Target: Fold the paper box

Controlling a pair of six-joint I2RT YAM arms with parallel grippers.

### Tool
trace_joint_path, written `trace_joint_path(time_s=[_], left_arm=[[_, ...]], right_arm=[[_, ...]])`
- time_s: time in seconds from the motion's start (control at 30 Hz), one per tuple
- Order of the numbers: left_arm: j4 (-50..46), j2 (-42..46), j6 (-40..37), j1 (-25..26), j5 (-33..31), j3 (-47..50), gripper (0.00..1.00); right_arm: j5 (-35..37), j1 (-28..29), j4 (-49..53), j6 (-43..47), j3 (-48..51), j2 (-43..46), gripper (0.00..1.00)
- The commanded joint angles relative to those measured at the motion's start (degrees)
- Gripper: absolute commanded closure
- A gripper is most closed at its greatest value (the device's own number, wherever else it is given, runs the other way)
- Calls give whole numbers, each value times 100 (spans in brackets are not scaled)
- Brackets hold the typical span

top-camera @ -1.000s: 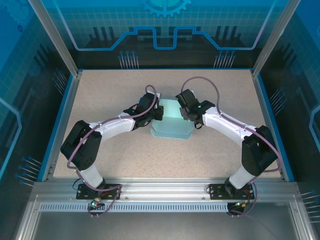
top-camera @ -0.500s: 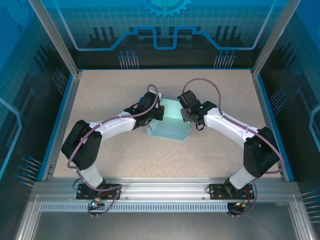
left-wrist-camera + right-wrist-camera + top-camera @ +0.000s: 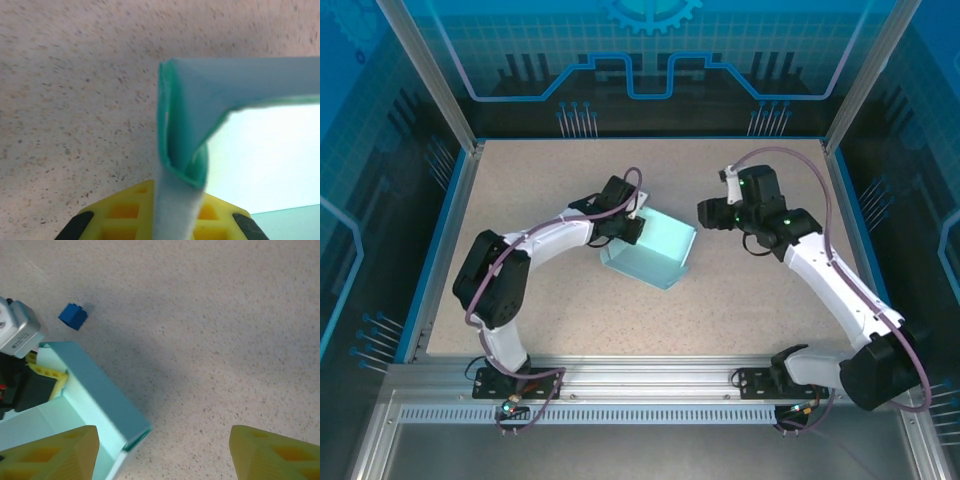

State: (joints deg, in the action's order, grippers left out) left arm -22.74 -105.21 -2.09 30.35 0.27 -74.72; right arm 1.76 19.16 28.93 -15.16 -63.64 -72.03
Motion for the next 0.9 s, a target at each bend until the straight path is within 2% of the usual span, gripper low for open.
trace_joint_path(time_s=[0.0, 0.13, 0.2, 0.47, 0.7, 0.87], left_arm=[[-1223, -289, -1015, 3, 615, -481, 100], [-1902, -602, -1819, 54, 981, -946, 100], [-2329, -819, -2308, 174, 943, -1301, 100], [-3636, -1950, -3077, 535, 259, -2907, 100], [-4147, -2753, -3520, 806, -185, -3865, 100], [-4493, -3412, -3719, 993, -886, -4540, 100]], right_arm=[[-555, -165, -63, 46, 200, -173, 31], [-677, -184, -58, -11, 352, -432, 32], [-685, -200, -110, -38, 488, -462, 32], [-742, -510, -264, -67, 1047, -188, 32], [-883, -844, -386, -93, 1496, 145, 32], [-1008, -1063, -474, -88, 1733, 315, 32]])
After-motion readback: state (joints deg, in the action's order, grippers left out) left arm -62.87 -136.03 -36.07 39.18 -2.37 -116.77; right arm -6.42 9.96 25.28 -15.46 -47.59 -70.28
